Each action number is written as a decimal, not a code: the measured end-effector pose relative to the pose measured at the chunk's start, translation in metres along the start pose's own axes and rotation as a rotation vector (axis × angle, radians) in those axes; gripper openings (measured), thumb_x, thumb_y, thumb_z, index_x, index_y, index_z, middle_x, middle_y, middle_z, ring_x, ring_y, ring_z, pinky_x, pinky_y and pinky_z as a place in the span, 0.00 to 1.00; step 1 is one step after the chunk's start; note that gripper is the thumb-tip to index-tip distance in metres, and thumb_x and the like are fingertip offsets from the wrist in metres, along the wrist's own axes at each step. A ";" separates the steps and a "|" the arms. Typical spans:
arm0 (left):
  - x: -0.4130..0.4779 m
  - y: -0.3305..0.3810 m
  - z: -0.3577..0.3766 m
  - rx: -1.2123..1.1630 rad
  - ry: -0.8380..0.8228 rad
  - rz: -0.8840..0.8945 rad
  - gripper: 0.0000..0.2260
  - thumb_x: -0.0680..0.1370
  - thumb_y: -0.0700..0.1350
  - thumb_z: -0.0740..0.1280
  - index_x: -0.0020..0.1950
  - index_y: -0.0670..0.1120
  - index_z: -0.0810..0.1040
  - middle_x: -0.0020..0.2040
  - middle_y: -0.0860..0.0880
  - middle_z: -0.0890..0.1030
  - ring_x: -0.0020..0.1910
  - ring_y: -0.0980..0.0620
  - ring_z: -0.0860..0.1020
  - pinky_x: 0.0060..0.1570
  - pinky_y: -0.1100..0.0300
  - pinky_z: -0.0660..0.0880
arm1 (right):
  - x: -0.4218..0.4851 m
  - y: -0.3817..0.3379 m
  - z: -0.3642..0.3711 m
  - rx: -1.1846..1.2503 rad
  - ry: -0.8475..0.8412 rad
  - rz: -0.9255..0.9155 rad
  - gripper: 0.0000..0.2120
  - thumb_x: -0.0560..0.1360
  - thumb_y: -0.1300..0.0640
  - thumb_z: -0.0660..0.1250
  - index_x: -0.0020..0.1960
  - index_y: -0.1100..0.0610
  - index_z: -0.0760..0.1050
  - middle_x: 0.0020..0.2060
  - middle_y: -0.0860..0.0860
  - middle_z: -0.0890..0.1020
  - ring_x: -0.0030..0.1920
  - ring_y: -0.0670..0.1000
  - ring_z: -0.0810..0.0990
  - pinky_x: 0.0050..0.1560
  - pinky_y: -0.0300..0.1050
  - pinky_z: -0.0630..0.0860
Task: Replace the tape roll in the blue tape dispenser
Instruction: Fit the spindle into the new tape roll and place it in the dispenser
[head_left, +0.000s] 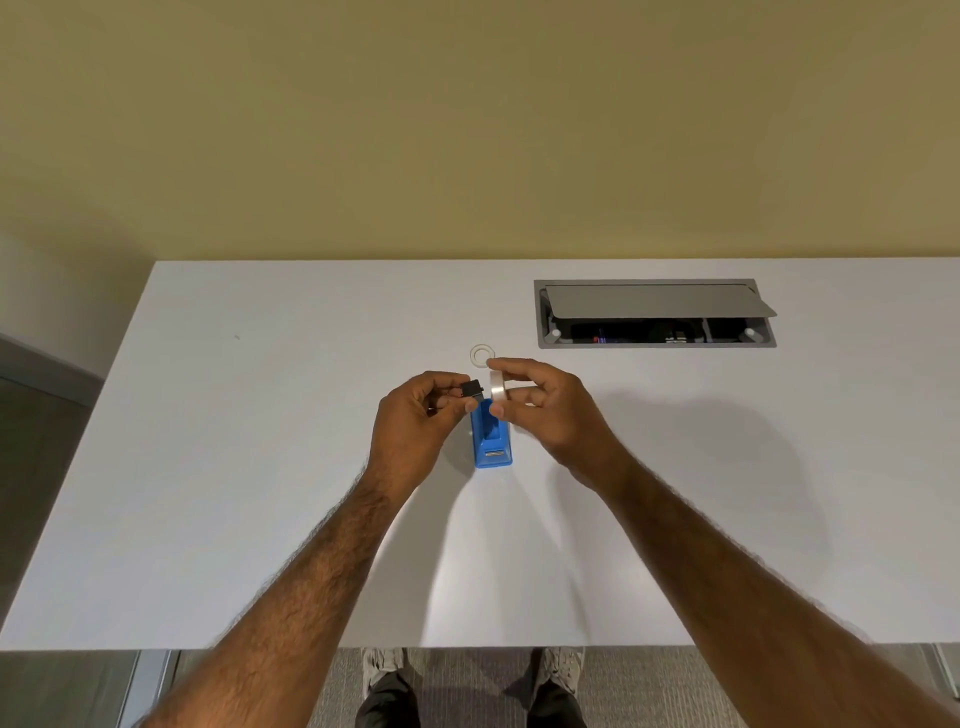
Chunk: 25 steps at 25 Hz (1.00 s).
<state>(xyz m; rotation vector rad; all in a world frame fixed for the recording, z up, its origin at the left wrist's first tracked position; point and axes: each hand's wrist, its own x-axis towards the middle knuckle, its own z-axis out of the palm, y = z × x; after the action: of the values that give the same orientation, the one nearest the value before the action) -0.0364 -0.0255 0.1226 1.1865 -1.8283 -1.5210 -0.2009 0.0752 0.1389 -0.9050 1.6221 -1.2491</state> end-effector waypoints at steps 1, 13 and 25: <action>0.000 0.002 0.000 0.002 0.000 0.005 0.10 0.73 0.42 0.76 0.50 0.56 0.84 0.41 0.59 0.85 0.41 0.59 0.82 0.46 0.66 0.77 | -0.001 -0.003 0.002 0.030 -0.013 -0.001 0.21 0.72 0.60 0.73 0.64 0.49 0.77 0.59 0.49 0.82 0.55 0.50 0.83 0.57 0.52 0.81; -0.006 0.018 -0.002 0.013 0.022 0.037 0.09 0.73 0.42 0.76 0.50 0.54 0.85 0.45 0.57 0.87 0.45 0.56 0.85 0.52 0.58 0.81 | -0.001 -0.014 0.005 0.104 -0.077 0.027 0.25 0.73 0.65 0.71 0.68 0.53 0.74 0.63 0.52 0.80 0.59 0.52 0.82 0.62 0.56 0.77; -0.011 0.024 -0.001 0.087 -0.015 0.072 0.10 0.76 0.39 0.73 0.56 0.48 0.86 0.49 0.55 0.87 0.49 0.58 0.84 0.55 0.57 0.80 | -0.003 -0.012 0.007 0.129 -0.070 0.029 0.24 0.72 0.65 0.71 0.67 0.54 0.75 0.59 0.52 0.83 0.57 0.53 0.83 0.62 0.55 0.78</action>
<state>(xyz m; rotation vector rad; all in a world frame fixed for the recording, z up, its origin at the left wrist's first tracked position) -0.0374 -0.0172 0.1477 1.1382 -1.9433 -1.4279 -0.1925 0.0729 0.1509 -0.8328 1.4776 -1.2728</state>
